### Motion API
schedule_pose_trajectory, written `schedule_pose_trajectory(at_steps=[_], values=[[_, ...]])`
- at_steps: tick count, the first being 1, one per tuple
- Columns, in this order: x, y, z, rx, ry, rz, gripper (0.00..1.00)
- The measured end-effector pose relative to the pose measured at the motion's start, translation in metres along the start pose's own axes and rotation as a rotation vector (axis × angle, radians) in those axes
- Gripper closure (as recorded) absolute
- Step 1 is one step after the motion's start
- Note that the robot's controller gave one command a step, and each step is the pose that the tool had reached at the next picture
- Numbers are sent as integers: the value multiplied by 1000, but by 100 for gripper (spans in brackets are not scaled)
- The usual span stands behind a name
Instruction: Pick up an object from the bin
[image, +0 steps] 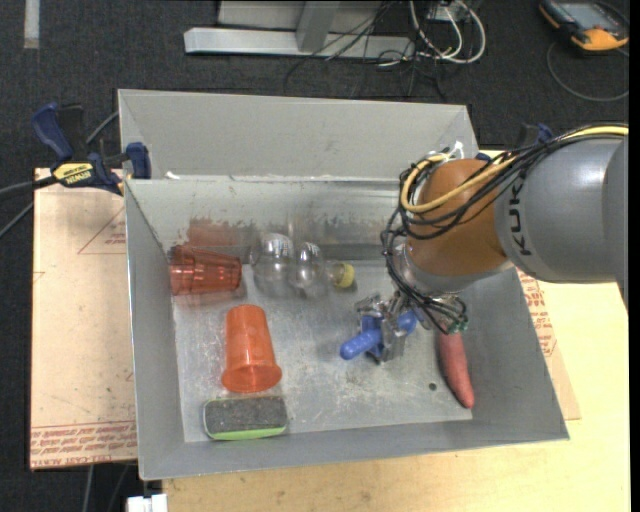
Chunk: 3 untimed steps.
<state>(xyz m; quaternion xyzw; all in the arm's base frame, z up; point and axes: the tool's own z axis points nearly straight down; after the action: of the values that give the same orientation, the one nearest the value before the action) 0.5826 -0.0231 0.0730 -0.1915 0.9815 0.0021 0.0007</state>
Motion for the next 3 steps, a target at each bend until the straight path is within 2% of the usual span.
schedule_pose_trajectory(at_steps=[1, 2, 3], values=[[1, 1, -21, -3, 5, 2, 100], [-2, 0, -36, 3, -7, 2, 100], [-2, 0, -42, 1, -5, 2, 100]])
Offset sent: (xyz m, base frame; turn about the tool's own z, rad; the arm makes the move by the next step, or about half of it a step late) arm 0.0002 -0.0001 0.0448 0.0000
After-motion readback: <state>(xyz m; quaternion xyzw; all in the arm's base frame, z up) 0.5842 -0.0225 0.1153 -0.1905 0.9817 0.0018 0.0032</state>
